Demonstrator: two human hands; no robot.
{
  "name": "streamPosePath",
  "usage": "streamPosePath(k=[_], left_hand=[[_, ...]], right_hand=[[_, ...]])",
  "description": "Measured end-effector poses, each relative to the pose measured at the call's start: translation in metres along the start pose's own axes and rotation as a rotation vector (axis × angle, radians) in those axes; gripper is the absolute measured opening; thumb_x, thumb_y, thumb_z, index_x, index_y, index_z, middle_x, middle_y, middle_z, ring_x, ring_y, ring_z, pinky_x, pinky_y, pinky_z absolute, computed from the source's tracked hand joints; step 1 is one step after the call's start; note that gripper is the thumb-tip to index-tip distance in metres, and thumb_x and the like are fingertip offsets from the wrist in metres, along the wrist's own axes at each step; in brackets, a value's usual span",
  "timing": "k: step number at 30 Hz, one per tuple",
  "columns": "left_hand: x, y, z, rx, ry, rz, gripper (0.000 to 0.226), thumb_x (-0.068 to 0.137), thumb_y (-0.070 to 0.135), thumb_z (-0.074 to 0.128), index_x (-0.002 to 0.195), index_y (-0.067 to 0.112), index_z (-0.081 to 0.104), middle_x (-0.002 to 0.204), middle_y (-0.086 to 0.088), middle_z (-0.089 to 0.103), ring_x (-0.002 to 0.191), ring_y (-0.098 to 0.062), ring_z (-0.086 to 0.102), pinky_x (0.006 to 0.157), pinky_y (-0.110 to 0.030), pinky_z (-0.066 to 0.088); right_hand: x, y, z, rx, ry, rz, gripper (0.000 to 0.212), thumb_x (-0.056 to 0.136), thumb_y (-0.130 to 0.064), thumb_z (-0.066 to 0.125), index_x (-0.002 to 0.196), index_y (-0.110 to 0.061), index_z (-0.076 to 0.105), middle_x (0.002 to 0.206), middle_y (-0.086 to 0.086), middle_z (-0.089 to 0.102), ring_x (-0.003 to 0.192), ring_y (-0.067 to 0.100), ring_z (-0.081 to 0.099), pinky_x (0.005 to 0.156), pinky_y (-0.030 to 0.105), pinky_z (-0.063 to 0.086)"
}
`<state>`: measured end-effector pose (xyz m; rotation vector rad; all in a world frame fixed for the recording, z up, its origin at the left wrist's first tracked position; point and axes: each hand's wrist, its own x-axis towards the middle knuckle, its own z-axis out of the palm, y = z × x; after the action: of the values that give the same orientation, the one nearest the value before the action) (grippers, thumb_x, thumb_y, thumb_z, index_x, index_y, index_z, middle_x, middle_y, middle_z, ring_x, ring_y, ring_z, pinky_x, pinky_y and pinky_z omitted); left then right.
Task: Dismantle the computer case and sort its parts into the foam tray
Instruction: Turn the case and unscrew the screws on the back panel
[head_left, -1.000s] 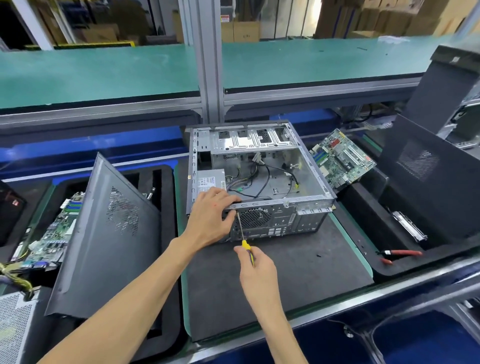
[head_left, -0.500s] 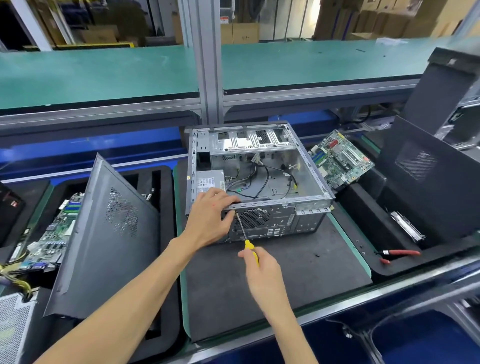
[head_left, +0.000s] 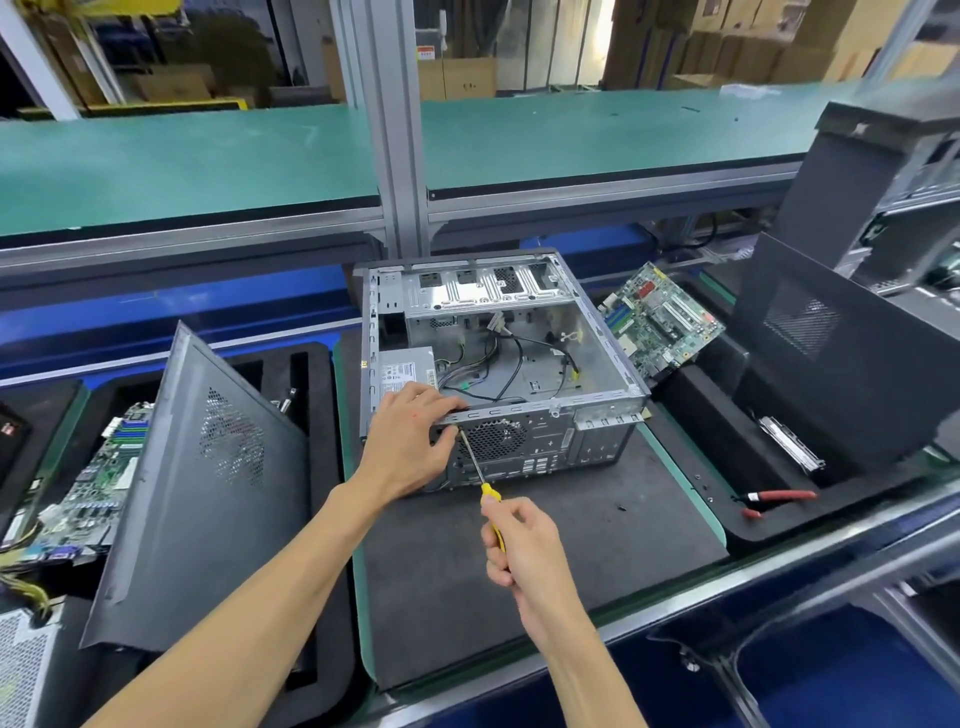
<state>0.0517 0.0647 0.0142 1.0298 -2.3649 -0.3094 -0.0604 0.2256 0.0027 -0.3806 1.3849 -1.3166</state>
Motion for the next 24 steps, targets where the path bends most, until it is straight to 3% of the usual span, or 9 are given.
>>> streamPosePath(k=[3, 7, 9, 12, 15, 17, 20, 24], left_hand=[[0.0, 0.0, 0.0, 0.0, 0.006, 0.003, 0.029, 0.086, 0.021, 0.065, 0.115, 0.022, 0.072, 0.095, 0.01, 0.067, 0.105, -0.02, 0.054, 0.091, -0.036, 0.038], [0.0, 0.0, 0.0, 0.002, 0.007, 0.003, 0.03, 0.086, 0.022, 0.063, 0.115, 0.022, 0.071, 0.095, 0.01, 0.067, 0.105, -0.019, 0.054, 0.09, -0.034, 0.037], [0.0, -0.001, 0.001, 0.005, 0.008, 0.007, 0.029, 0.087, 0.02, 0.065, 0.115, 0.023, 0.071, 0.095, 0.01, 0.066, 0.105, -0.019, 0.054, 0.09, -0.033, 0.036], [-0.001, -0.002, 0.001, 0.003, 0.015, 0.004, 0.03, 0.086, 0.022, 0.064, 0.115, 0.022, 0.071, 0.095, 0.01, 0.066, 0.105, -0.019, 0.054, 0.09, -0.033, 0.036], [-0.001, 0.0, 0.0, 0.002, 0.018, 0.003, 0.03, 0.086, 0.025, 0.06, 0.114, 0.023, 0.072, 0.093, 0.011, 0.065, 0.103, -0.019, 0.054, 0.088, -0.032, 0.035], [-0.001, -0.001, 0.0, 0.002, 0.018, 0.005, 0.03, 0.086, 0.025, 0.061, 0.114, 0.023, 0.072, 0.093, 0.011, 0.065, 0.103, -0.019, 0.054, 0.089, -0.034, 0.038], [-0.001, -0.002, 0.001, 0.006, 0.016, 0.011, 0.03, 0.086, 0.025, 0.061, 0.115, 0.023, 0.071, 0.094, 0.011, 0.065, 0.103, -0.02, 0.054, 0.088, -0.037, 0.04], [-0.002, -0.002, 0.001, 0.007, 0.022, 0.016, 0.03, 0.086, 0.026, 0.061, 0.115, 0.024, 0.071, 0.093, 0.012, 0.065, 0.103, -0.018, 0.054, 0.088, -0.036, 0.04]], right_hand=[[0.002, 0.003, 0.003, -0.133, 0.087, -0.101, 0.029, 0.097, -0.033, 0.066, 0.085, -0.012, 0.051, 0.055, -0.005, 0.039, 0.043, 0.009, 0.023, 0.038, 0.02, 0.02], [0.01, -0.001, 0.005, -0.044, 0.002, 0.18, 0.048, 0.107, -0.039, 0.041, 0.09, -0.004, 0.069, 0.052, -0.005, 0.043, 0.041, 0.009, 0.031, 0.037, 0.021, 0.022], [0.01, 0.001, 0.006, 0.044, -0.06, 0.222, 0.043, 0.108, -0.03, 0.039, 0.09, -0.002, 0.067, 0.055, -0.003, 0.046, 0.043, 0.01, 0.037, 0.039, 0.022, 0.026], [0.005, 0.007, 0.005, 0.098, -0.108, 0.121, 0.021, 0.105, -0.025, 0.054, 0.09, -0.01, 0.055, 0.062, -0.001, 0.05, 0.047, 0.012, 0.041, 0.04, 0.023, 0.031], [0.003, 0.006, 0.004, -0.021, -0.083, 0.037, 0.026, 0.1, -0.029, 0.062, 0.087, -0.017, 0.044, 0.055, -0.004, 0.035, 0.044, 0.01, 0.024, 0.037, 0.021, 0.021], [0.004, 0.003, 0.005, -0.04, -0.066, 0.057, 0.029, 0.103, -0.038, 0.056, 0.09, -0.012, 0.054, 0.055, -0.005, 0.026, 0.044, 0.01, 0.018, 0.038, 0.021, 0.017], [0.008, 0.001, 0.004, 0.047, -0.073, 0.176, 0.046, 0.109, -0.035, 0.037, 0.094, -0.002, 0.066, 0.054, -0.001, 0.037, 0.042, 0.011, 0.027, 0.039, 0.022, 0.022], [0.002, 0.003, 0.0, 0.038, -0.103, 0.151, 0.025, 0.106, -0.027, 0.048, 0.096, -0.007, 0.06, 0.063, 0.001, 0.05, 0.048, 0.013, 0.041, 0.041, 0.023, 0.032]])
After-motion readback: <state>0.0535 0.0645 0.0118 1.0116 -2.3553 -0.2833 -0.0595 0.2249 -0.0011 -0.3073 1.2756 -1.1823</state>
